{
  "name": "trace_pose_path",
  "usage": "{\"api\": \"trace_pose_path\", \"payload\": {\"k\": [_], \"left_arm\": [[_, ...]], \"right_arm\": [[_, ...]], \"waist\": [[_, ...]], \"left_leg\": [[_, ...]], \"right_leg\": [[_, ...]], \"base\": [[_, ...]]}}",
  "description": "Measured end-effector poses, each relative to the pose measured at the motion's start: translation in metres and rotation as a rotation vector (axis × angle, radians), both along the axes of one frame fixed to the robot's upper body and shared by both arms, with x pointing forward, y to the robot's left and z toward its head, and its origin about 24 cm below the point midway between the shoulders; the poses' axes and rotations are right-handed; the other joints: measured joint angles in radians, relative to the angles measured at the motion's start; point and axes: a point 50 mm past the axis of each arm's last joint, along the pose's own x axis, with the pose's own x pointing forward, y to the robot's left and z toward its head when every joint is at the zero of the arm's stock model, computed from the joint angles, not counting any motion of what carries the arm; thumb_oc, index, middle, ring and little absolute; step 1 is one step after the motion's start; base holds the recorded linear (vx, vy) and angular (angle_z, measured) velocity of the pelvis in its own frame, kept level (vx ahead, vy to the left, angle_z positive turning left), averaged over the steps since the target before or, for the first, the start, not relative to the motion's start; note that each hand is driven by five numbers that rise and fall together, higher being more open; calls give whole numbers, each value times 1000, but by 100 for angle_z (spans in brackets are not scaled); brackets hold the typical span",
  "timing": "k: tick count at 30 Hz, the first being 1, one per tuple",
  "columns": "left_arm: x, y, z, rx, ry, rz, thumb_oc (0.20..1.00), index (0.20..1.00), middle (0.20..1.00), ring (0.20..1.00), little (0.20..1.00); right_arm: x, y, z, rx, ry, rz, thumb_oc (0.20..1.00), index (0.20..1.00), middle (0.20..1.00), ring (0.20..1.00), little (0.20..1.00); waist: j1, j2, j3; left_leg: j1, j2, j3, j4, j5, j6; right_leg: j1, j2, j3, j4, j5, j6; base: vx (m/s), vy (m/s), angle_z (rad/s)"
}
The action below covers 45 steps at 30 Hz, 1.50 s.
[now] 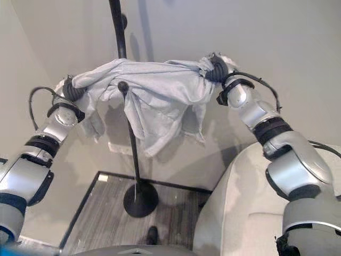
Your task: Hang the clothes on the sofa on the clothes rack.
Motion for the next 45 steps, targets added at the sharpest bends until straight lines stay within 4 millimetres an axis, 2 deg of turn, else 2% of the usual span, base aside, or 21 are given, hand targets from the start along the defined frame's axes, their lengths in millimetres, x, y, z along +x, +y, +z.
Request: {"api": "trace_pose_path", "payload": {"k": [1,2,4,8,12,13,14,15,16,17,18,19,20,21,22,30,31,32,33,38,45], "left_arm": [[1,-7,-2,-17,2,-14,200,200,200,200,200],[1,-19,-11,-51,19,-47,200,200,200,200,200],[-1,-39,-23,-145,15,-88,200,200,200,200,200],[-3,-46,-31,-244,4,-88,200,200,200,200,200],[-12,-61,-48,-363,9,-115,200,200,200,200,200],[-18,-69,-57,-423,11,-135,200,200,200,200,200],[-19,-74,-59,-442,12,-148,200,200,200,200,200],[-18,-83,-54,-472,-10,-176,200,200,200,200,200],[-20,-89,-55,-506,-17,-193,200,200,200,200,200],[-28,-96,-64,-590,-21,-202,890,890,890,890,890],[-30,-96,-68,-617,-18,-198,890,890,890,890,890],[-33,-95,-71,-645,-17,-189,1000,1000,1000,1000,1000],[-34,-93,-74,-660,-13,-178,1000,1000,1000,1000,1000],[-37,-96,-79,-751,-5,-163,1000,1000,1000,1000,1000],[-40,-99,-84,-794,4,-159,1000,1000,1000,1000,1000],[-96,-84,-163,-953,228,-30,1000,1000,1000,1000,1000],[-102,-84,-169,-979,239,-18,1000,1000,1000,1000,1000],[-110,-83,-176,-1008,255,-1,1000,1000,1000,1000,1000],[-116,-81,-183,-1008,281,14,1000,1000,1000,1000,1000],[-139,-77,-209,-1022,386,96,1000,1000,1000,1000,1000],[-197,-32,-252,-1051,496,387,1000,1000,1000,1000,1000]], "right_arm": [[2,-4,-1,13,7,-29,200,200,200,200,200],[2,-12,-11,23,47,-76,200,200,200,200,200],[1,-10,-23,94,65,-85,200,200,200,200,200],[1,9,-37,194,78,-54,200,200,200,200,200],[-5,18,-56,281,99,-32,200,200,200,200,200],[-9,28,-69,339,123,-4,200,200,200,200,200],[-10,34,-74,350,136,9,200,200,200,200,200],[-11,37,-73,377,130,18,200,200,200,200,200],[-14,42,-80,400,145,32,200,200,200,200,200],[-24,47,-96,478,158,40,200,200,200,200,200],[-28,54,-107,498,184,50,200,200,200,200,200],[-33,60,-115,517,205,62,200,200,200,200,200],[-37,66,-123,531,229,77,369,369,369,369,369],[-44,73,-132,558,258,95,777,777,777,777,777],[-49,74,-136,578,267,104,1000,1000,1000,1000,1000],[-77,87,-156,666,378,224,1000,1000,1000,1000,1000],[-77,85,-156,663,381,230,1000,1000,1000,1000,1000],[-77,81,-156,655,384,224,1000,1000,1000,1000,1000],[-79,74,-159,648,388,206,1000,1000,1000,1000,1000],[-85,3,-155,632,315,12,1000,1000,1000,1000,1000],[-123,-33,-185,730,323,-170,1000,1000,1000,1000,1000]], "waist": [[-2,14,18],[-27,3,23],[-7,2,30],[-10,12,58],[-5,19,73],[0,19,79],[14,46,96],[24,71,108],[10,40,111],[17,37,109],[18,37,109],[16,38,109],[14,38,109],[6,40,108],[7,42,107],[15,45,105],[30,69,95],[35,82,88],[20,71,76],[40,63,63],[37,59,65]], "left_leg": [[-32,15,-12,0,8,-14],[-52,-2,-21,-27,15,-16],[-36,-4,3,-1,23,-14],[92,-12,49,-50,19,-18],[107,-24,94,-65,22,-13],[110,-35,114,-67,28,-5],[99,-1,114,-68,22,25],[93,28,79,-69,-19,-12],[89,-7,74,-67,-25,-3],[98,-12,77,-59,-19,0],[107,-19,78,-43,-17,4],[124,-29,79,-37,-15,6],[143,-41,82,-33,-13,8],[160,-50,90,-54,-8,12],[165,-49,89,-64,-8,12],[198,-41,100,-97,-23,36],[181,-19,104,-97,-24,46],[175,-8,104,-97,-26,45],[172,-16,95,-97,-31,44],[165,-3,123,-83,-3,55],[213,-43,146,-96,14,44]], "right_leg": [[-71,2,31,162,-8,-84],[-83,-26,66,205,-58,-96],[-62,-26,62,129,-21,-58],[2,-5,55,40,25,-54],[29,3,57,-29,25,-55],[27,0,49,-28,-11,-16],[1,11,19,29,-47,-3],[-63,16,17,189,-63,-78],[-67,-34,28,228,-85,-67],[-38,-28,30,161,-77,-57],[-18,-28,30,125,-74,-53],[-1,-27,28,100,-72,-51],[14,-26,27,79,-69,-46],[28,-22,26,48,-57,-30],[36,-17,26,33,-45,-21],[90,-15,9,-23,-57,10],[50,-8,-7,54,-68,3],[-11,-19,-11,235,-103,-51],[-1,-53,8,281,-141,-14],[86,-91,-84,143,-75,-54],[168,-122,-69,60,-26,12]], "base": [[-40,-39,61],[-52,-50,76],[-27,-33,40],[-1,-9,13],[4,13,-7],[2,14,-30],[-2,21,-44],[-1,7,-5],[-4,15,13],[-1,7,26],[-1,13,-3],[10,9,-8],[11,15,4],[4,14,10],[-4,16,11],[-9,20,-3],[-69,77,-12],[-71,56,18],[-137,100,79],[-71,106,63],[-26,148,1]]}}
